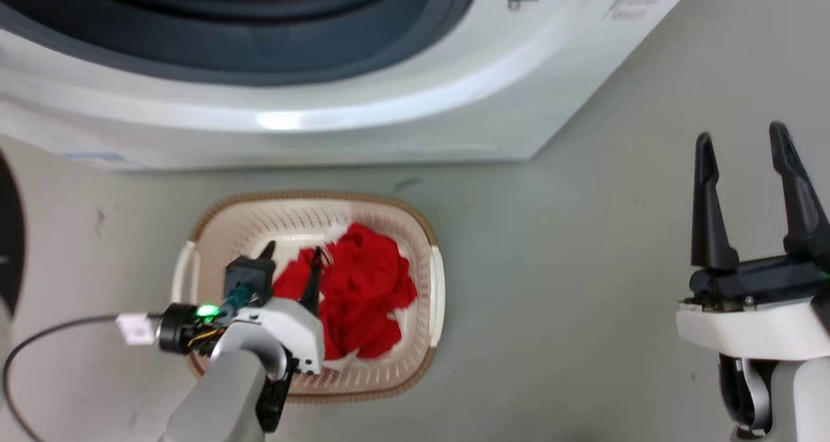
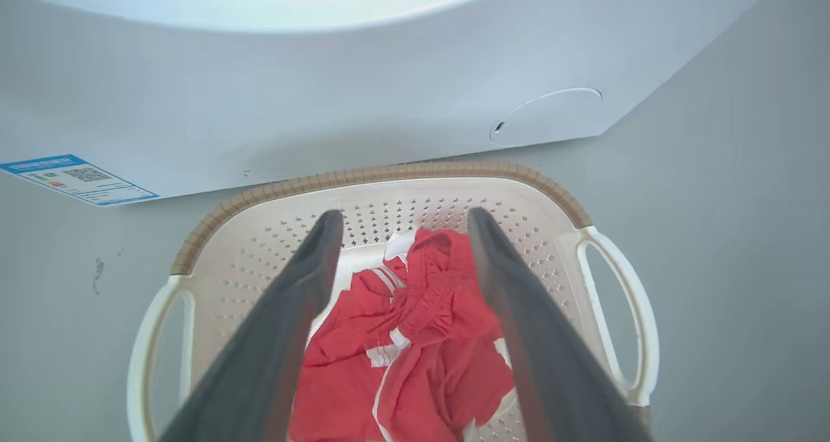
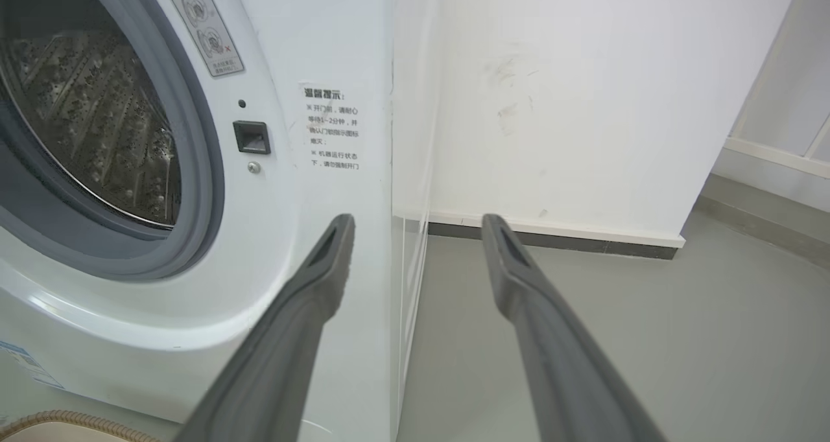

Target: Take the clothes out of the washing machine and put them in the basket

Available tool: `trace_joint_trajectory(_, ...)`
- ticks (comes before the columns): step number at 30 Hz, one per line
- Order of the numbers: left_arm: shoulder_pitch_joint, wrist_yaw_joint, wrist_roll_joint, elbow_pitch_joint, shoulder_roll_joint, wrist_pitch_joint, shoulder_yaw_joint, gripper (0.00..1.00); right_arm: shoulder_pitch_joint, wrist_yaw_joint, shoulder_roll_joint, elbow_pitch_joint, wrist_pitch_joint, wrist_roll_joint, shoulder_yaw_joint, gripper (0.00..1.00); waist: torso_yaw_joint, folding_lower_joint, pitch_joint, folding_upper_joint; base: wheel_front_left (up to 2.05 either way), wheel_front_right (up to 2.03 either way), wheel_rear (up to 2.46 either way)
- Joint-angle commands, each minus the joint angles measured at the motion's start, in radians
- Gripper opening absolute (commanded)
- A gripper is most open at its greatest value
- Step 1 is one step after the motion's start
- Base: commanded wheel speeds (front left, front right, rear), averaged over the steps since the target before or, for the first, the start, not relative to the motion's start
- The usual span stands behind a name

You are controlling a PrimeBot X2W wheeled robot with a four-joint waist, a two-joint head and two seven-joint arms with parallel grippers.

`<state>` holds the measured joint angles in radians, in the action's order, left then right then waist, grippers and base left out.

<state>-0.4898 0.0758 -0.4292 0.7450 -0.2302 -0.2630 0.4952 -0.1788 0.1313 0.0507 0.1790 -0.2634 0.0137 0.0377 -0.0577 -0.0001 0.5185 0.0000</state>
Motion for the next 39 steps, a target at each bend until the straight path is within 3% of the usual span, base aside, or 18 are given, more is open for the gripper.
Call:
trace_joint_trajectory(1,0.066,0.019,0.039,-0.086,0.003,-0.002,-0.07,1.0,0.034,-0.001,-0.001,-0.008,-0.002,0.002,0.004,1.0,0.027,0.0001,-0.108,0.0,0.0,0.0,0.0)
trace_joint_trajectory(8,0.225,0.029,0.153,-0.327,0.046,-0.002,-0.236,1.0,0.102,-0.001,-0.001,-0.019,-0.002,0.001,-0.005,1.0,0.045,0.0001,-0.238,0.0,0.0,0.0,0.0)
trace_joint_trajectory(19,0.378,0.015,0.251,-0.572,0.129,-0.002,-0.409,1.0,0.171,-0.001,-0.001,-0.043,-0.002,0.023,-0.005,1.0,0.042,0.0001,-0.356,0.0,0.0,0.0,0.0)
trace_joint_trajectory(29,0.496,0.02,0.323,-0.704,0.172,-0.003,-0.477,1.0,0.243,-0.001,-0.001,-0.058,-0.002,0.044,0.006,1.0,0.048,0.0001,-0.434,0.0,0.0,0.0,0.0)
trace_joint_trajectory(39,0.582,0.033,0.351,-0.75,0.18,-0.003,-0.475,1.0,0.304,-0.001,-0.001,-0.069,-0.002,0.063,0.009,1.0,0.057,0.0001,-0.498,0.0,0.0,0.0,0.0)
